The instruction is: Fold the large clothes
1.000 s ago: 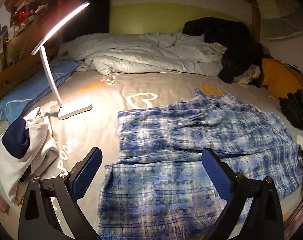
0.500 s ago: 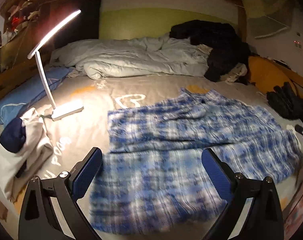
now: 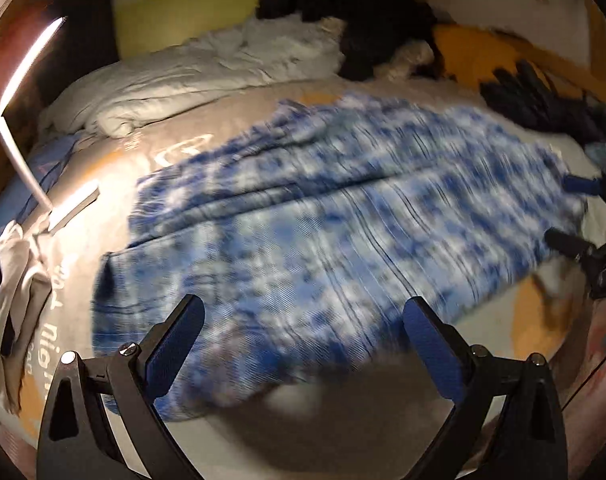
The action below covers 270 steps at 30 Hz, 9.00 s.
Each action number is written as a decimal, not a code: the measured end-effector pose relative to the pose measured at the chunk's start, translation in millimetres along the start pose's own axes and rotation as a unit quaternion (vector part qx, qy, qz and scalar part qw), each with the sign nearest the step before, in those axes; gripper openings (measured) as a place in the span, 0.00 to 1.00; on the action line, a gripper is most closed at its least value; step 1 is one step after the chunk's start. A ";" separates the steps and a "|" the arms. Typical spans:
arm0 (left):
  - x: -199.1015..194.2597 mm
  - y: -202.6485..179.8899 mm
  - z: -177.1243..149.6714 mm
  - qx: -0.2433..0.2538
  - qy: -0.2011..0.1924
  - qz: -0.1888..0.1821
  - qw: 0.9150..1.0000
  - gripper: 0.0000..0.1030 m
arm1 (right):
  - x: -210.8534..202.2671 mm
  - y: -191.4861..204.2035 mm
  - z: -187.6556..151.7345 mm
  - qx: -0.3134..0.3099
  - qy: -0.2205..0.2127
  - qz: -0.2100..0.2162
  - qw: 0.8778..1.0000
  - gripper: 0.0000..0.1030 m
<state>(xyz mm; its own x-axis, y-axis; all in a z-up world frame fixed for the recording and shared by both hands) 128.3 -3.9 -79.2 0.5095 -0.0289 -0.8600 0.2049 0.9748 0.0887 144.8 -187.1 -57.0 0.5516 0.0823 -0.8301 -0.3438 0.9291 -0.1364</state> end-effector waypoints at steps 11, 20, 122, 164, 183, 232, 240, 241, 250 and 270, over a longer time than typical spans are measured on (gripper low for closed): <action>29.7 -33.9 -16.3 0.075 0.044 0.035 0.996 0.96 | 27.7 43.8 -20.4 -0.116 0.042 -0.055 0.991 1.00; 41.9 -17.5 -16.4 0.050 0.049 0.107 0.992 1.00 | 39.4 1.2 -20.6 -0.049 0.078 -0.093 0.991 1.00; 54.1 143.6 186.0 -0.079 -0.060 0.067 0.993 0.97 | 81.1 -160.3 164.1 0.173 -0.009 -0.020 0.985 0.95; 22.5 169.3 127.2 -0.160 -0.032 0.089 0.983 0.99 | 93.1 -213.9 123.1 0.208 0.083 -0.055 0.973 0.04; 45.3 206.0 100.2 -0.209 0.032 0.074 0.975 0.86 | 82.6 -228.1 124.2 0.279 0.050 -0.019 0.959 0.50; 17.8 86.8 106.0 -0.086 0.008 -0.026 0.996 0.68 | 40.3 -105.4 110.8 0.140 0.041 0.082 0.986 0.79; 50.3 70.0 61.5 -0.180 0.054 -0.115 0.975 0.81 | 58.8 -78.1 74.6 0.210 0.065 0.156 0.963 0.82; 51.9 74.1 59.7 -0.190 0.050 -0.098 0.976 0.81 | 61.0 -78.9 70.8 0.223 0.067 0.161 0.959 0.82; 52.8 76.5 69.4 -0.185 0.020 -0.088 0.979 0.81 | 91.2 -133.8 38.8 0.390 0.080 0.156 0.904 0.82; 31.4 71.3 86.7 -0.147 -0.039 -0.040 0.988 0.84 | 66.0 -165.0 67.3 0.314 0.004 -0.063 0.947 0.11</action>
<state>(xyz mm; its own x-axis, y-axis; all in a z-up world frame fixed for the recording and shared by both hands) 231.4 45.4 -56.3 0.5667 -0.1145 -0.8159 0.0023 0.9905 -0.1374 289.1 -310.7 -52.9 0.5514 -0.0430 -0.8332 0.2448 0.9631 0.1123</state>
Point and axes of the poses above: each gripper's, at about its wrist camera, not at the fingertips, and x roughly the way its jaws point, y to its left, z to its top, the point moved 8 cm from there along x, roughly the way its jaws point, and after that the axes turned 13 degrees about y, right-handed, at the moved point
